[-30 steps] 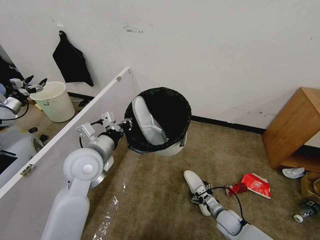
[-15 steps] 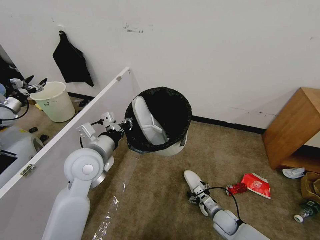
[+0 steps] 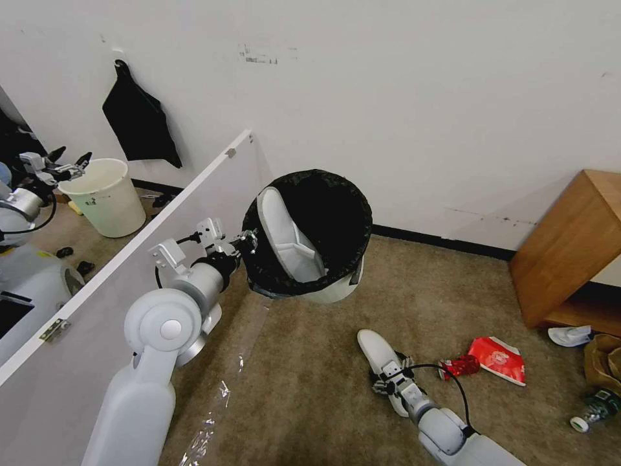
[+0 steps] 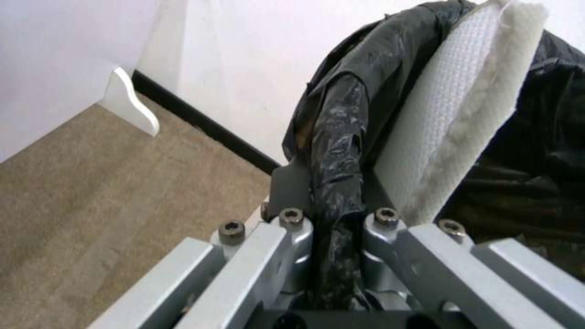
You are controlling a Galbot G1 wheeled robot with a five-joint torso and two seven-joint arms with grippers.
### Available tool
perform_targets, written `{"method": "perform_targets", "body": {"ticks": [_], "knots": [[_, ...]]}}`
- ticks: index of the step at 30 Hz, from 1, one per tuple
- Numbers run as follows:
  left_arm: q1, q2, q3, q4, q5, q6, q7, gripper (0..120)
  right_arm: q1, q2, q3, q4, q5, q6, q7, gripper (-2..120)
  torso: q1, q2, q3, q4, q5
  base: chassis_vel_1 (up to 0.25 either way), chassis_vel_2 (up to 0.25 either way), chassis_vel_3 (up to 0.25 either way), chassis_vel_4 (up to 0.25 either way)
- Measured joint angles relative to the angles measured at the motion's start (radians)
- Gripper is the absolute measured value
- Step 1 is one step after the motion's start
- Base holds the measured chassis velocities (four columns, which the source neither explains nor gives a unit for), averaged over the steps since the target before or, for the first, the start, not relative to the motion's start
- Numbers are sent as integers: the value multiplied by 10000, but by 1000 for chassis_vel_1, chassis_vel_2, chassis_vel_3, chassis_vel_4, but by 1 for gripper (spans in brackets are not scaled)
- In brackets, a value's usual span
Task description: Pick up the trash bin, then pick up the garbage from the floor and place it into the trash bin.
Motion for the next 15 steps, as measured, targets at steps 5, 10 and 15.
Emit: {"method": "perform_targets", "body": {"ticks": [5,10,15], "knots": [[9,-17,2,0,6,0,0,4,6,-64,69,-6,2,-35,11,73,0,0,1,2,-5,0,0,0,0],[-3,-37,23,9,8,-1,0,4,-6,-77,127,-28,3,-39,11,54,0,0,2,-1,2,0,0,0,0],[-42,-54,46,44,19,0,0,4,-27,-132,193,17,14,-61,12,36,1,0,2,-2,-1,0,0,0,0]]}}
